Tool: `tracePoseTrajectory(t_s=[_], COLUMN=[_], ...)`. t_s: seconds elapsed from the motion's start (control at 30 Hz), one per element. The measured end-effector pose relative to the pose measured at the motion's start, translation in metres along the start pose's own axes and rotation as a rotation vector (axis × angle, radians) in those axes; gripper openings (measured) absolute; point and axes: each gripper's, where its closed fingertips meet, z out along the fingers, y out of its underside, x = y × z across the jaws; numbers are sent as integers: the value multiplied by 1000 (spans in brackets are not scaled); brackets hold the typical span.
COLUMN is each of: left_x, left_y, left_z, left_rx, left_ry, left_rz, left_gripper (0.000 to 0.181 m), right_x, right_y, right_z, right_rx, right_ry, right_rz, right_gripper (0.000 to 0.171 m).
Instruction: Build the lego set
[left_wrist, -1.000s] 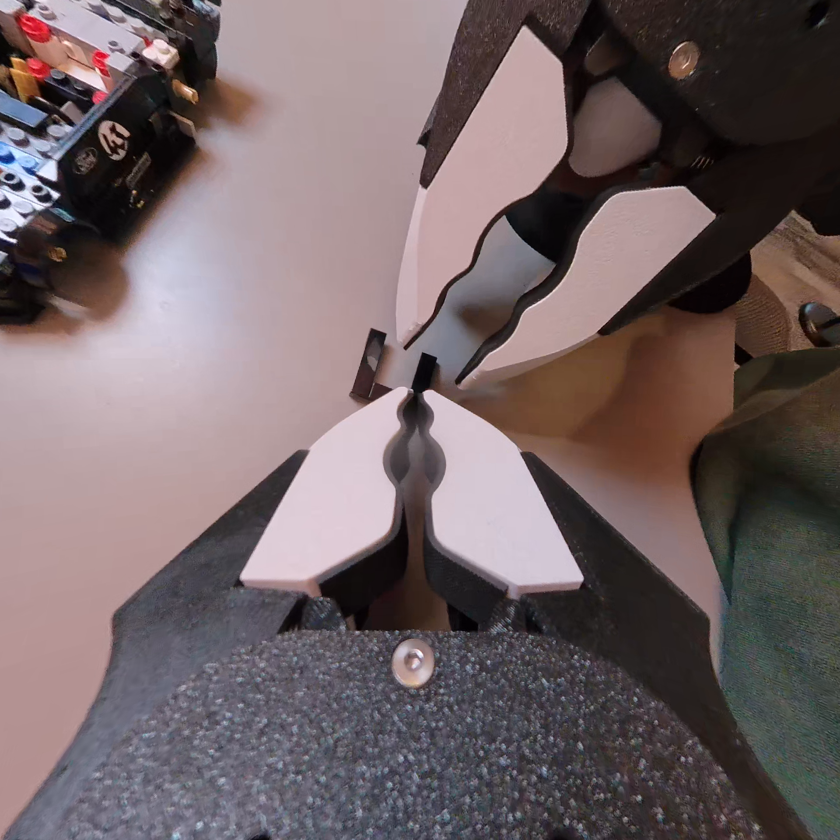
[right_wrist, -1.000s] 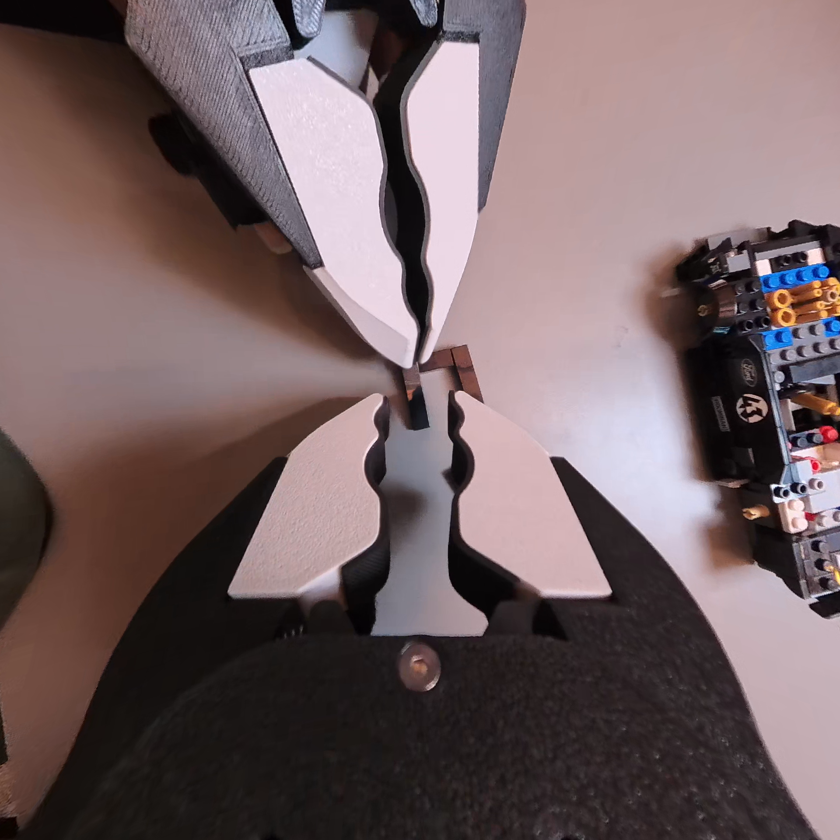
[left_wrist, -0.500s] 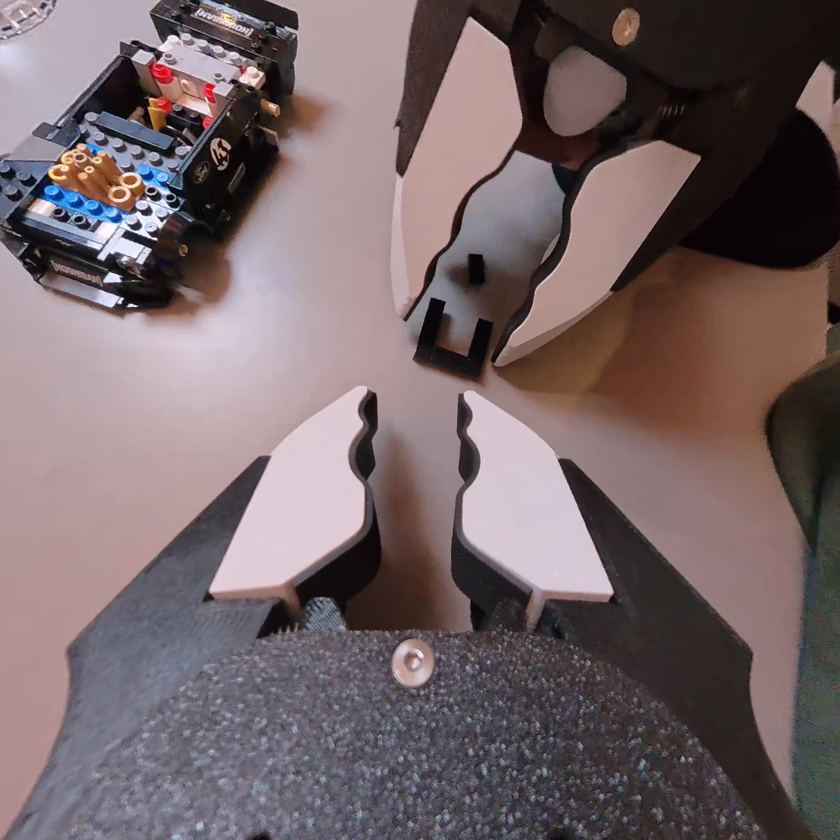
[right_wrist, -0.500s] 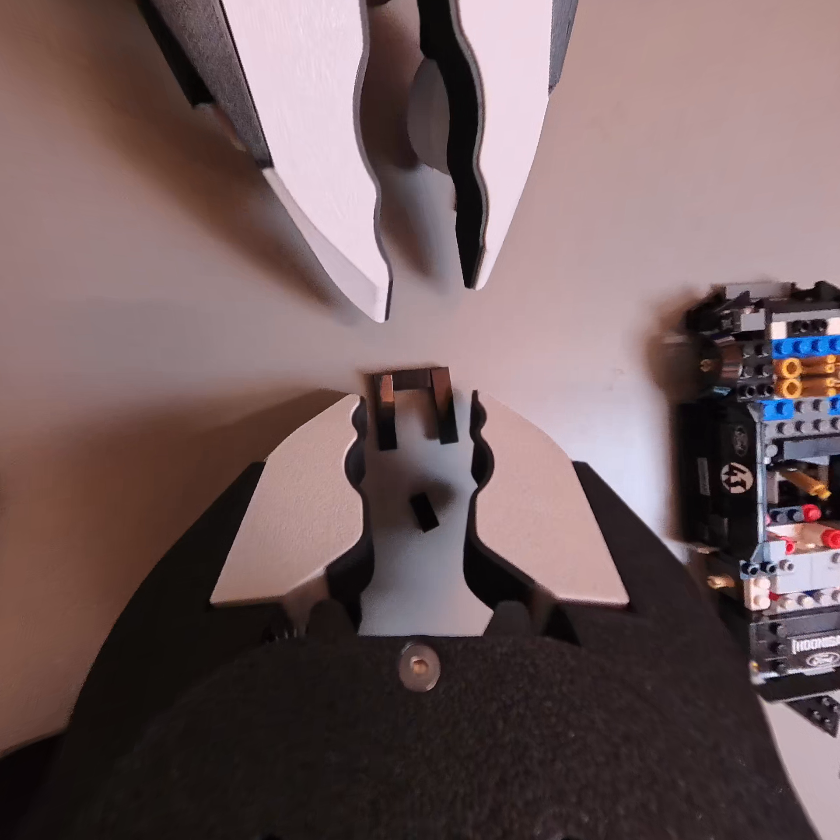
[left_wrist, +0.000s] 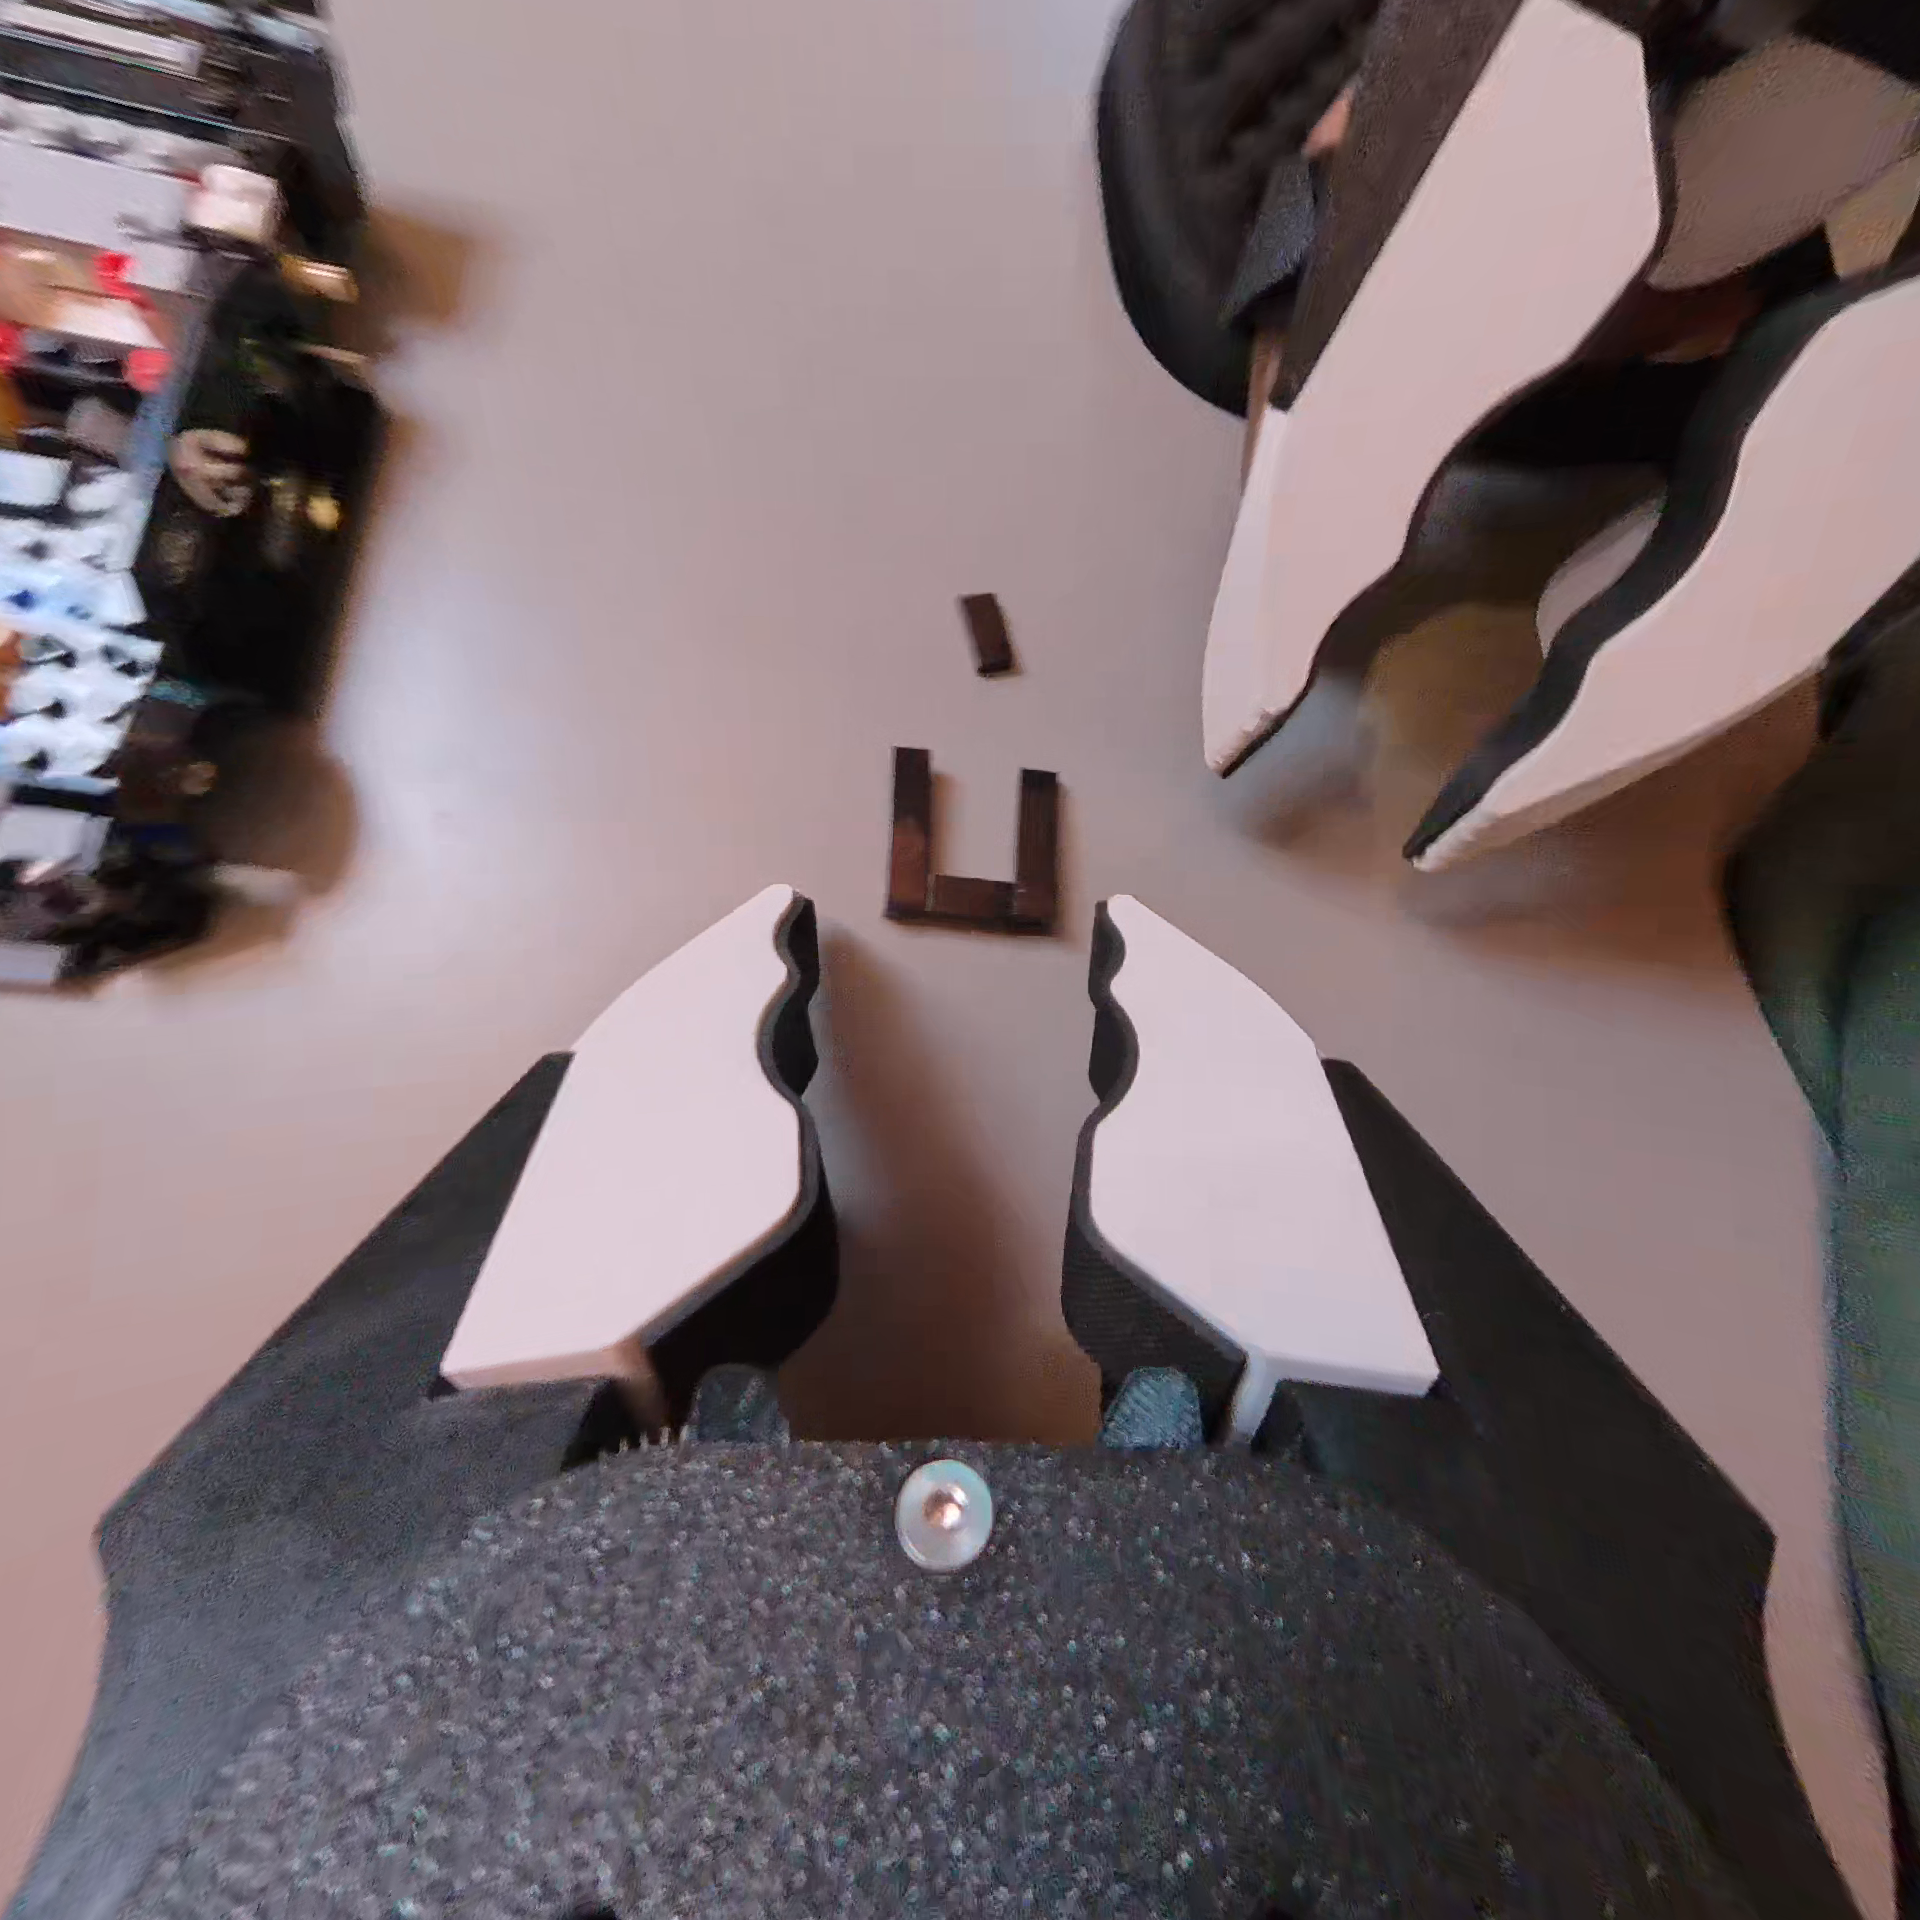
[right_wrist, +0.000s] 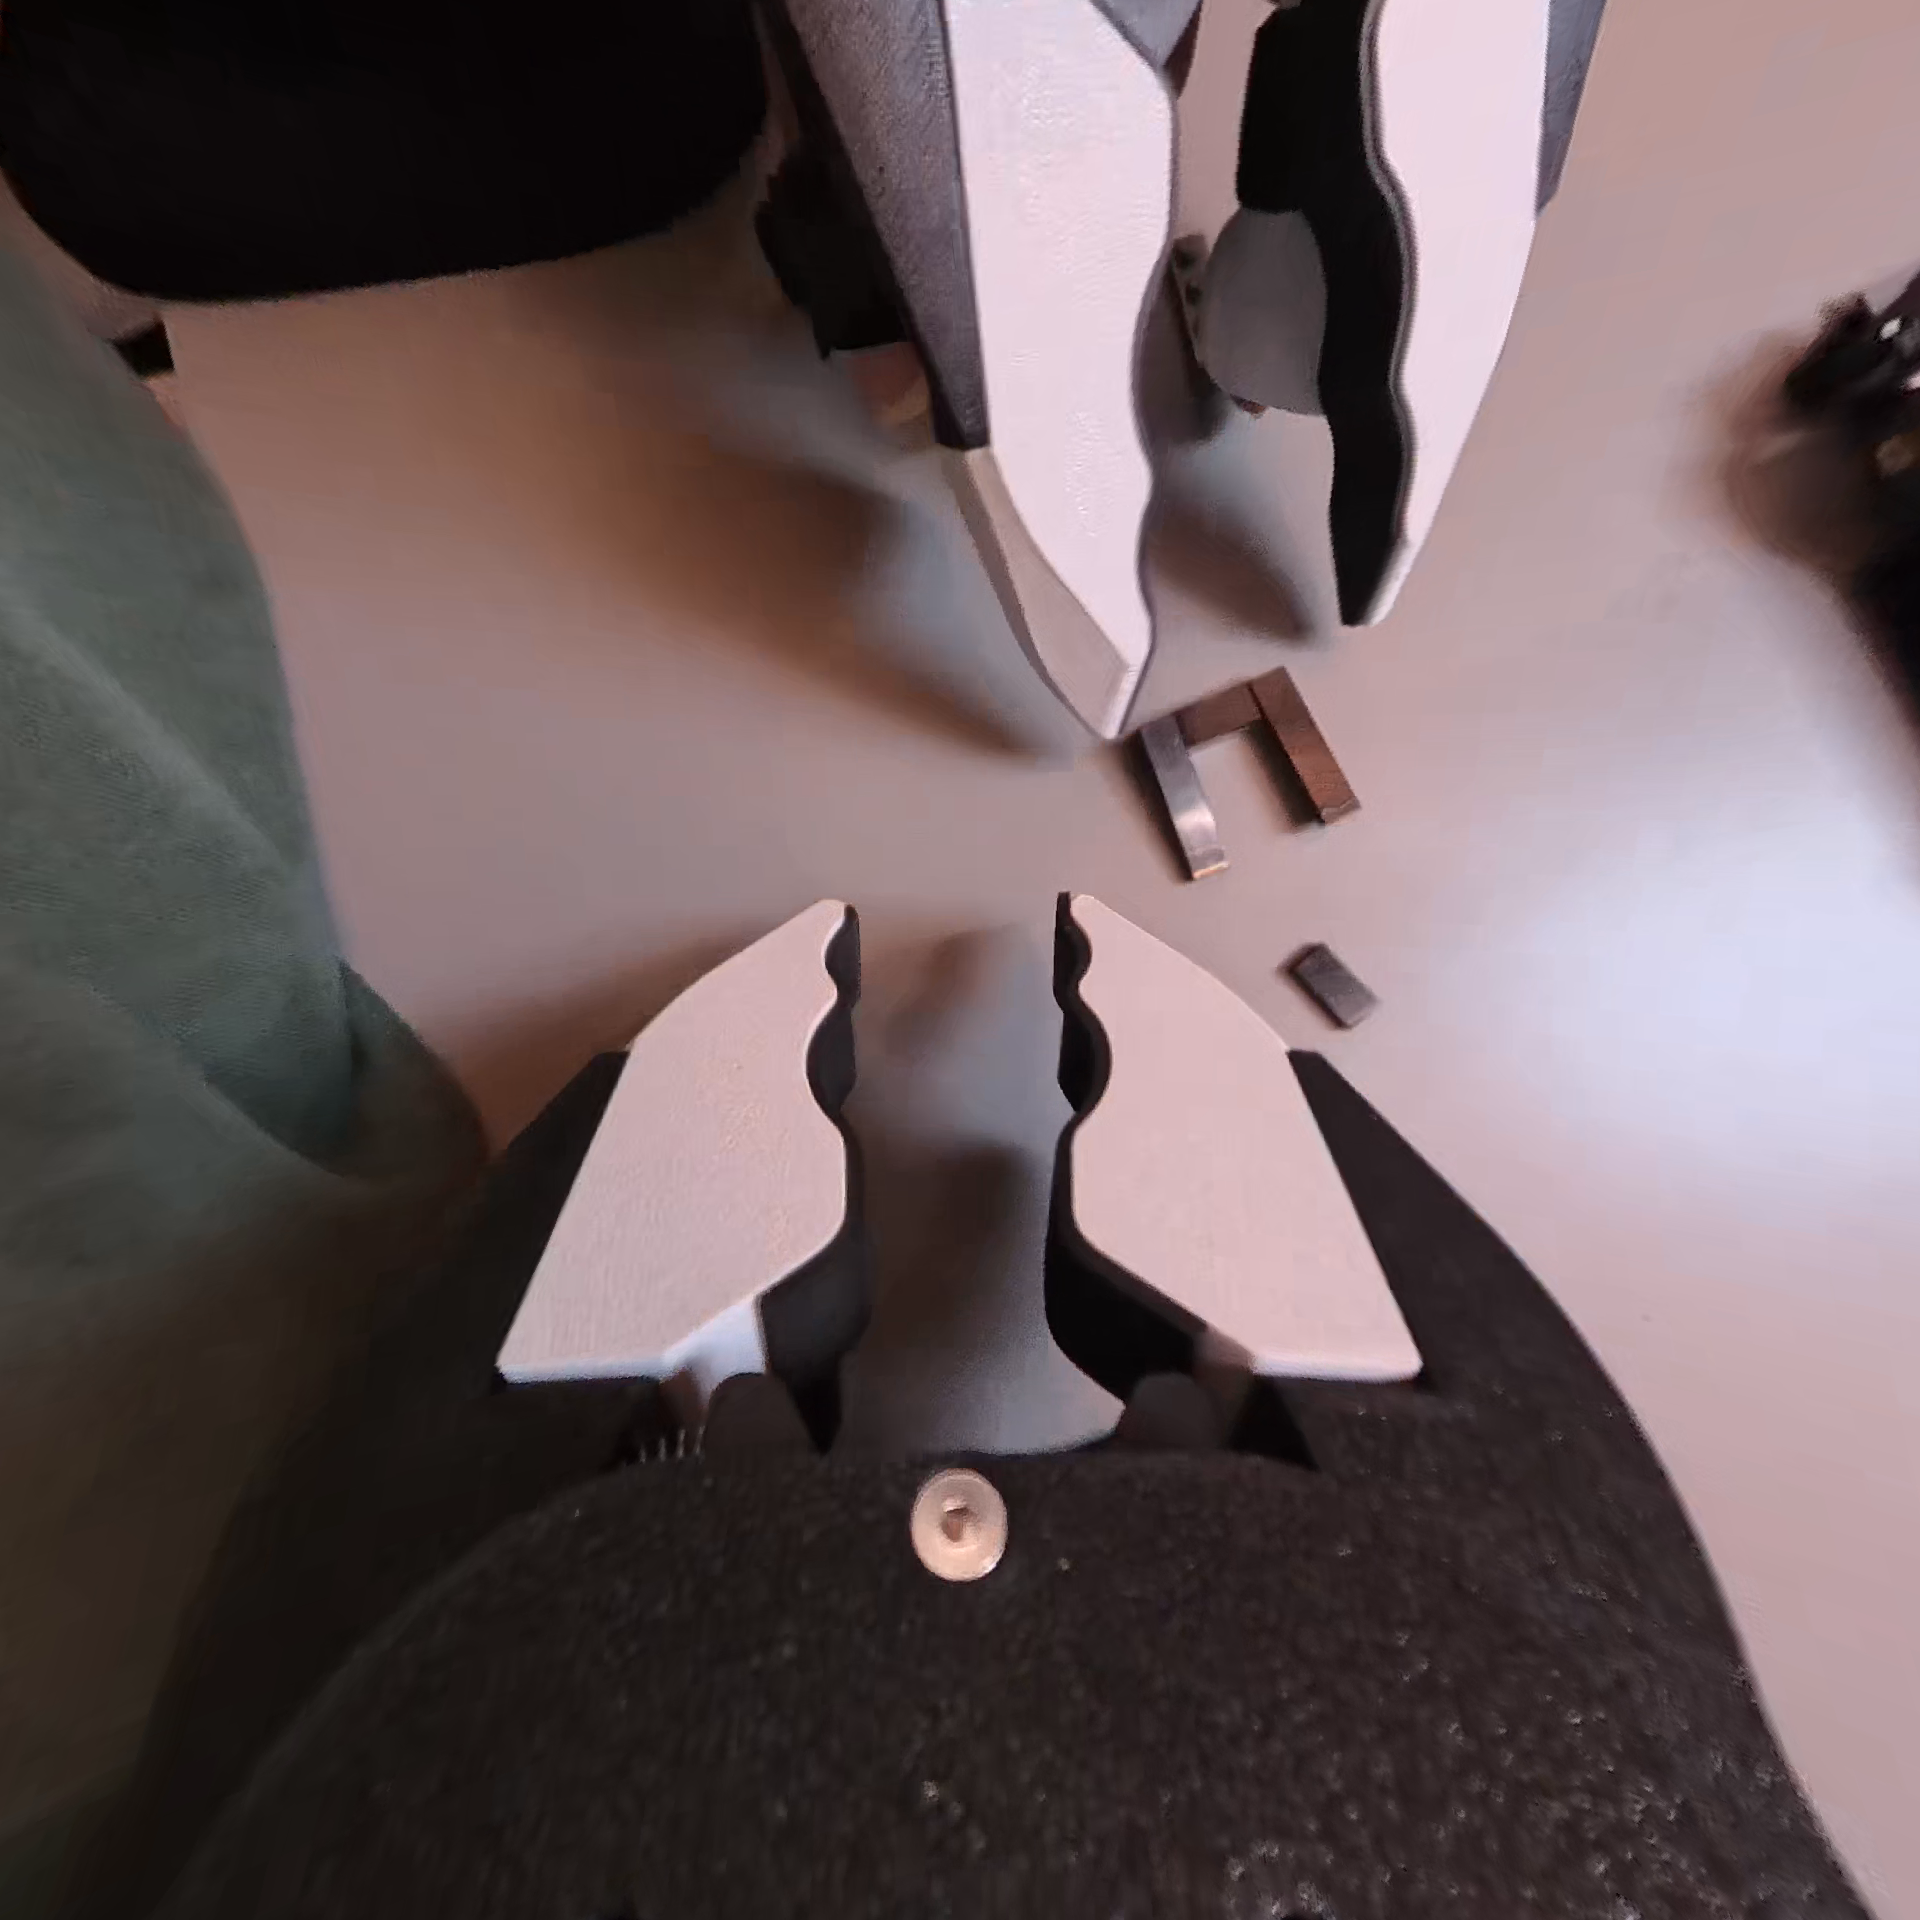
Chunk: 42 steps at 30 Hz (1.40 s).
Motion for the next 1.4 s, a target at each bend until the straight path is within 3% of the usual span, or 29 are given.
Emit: tracePoseTrajectory(t_s=[0.23,0.4,0.5,0.6,0.77,0.87,1.07,1.4], left_x=[25,58,46,28,30,29,33,30], left_y=[5,17,11,1,-2,1,2,-4], left_z=[8,-1,-4,2,13,16,17,10], left_rx=[-90,-125,-84,-36,-55,-105,-101,39], left_ry=[64,178,96,1,63,106,163,8], left_rz=[35,43,60,136,348,396,376,375], left_gripper=[46,32,33,47,57,57,34,33], right_x=[-3,4,7,9,10,10,11,19], right_y=[13,18,20,19,17,18,18,12], right_z=[-6,-8,-10,-11,-13,-15,-17,-16], right_rx=[37,45,52,53,63,69,90,144], right_ry=[20,55,77,88,93,93,80,54], right_rz=[89,129,122,117,105,109,134,265], right_gripper=[36,35,35,35,34,34,33,34])
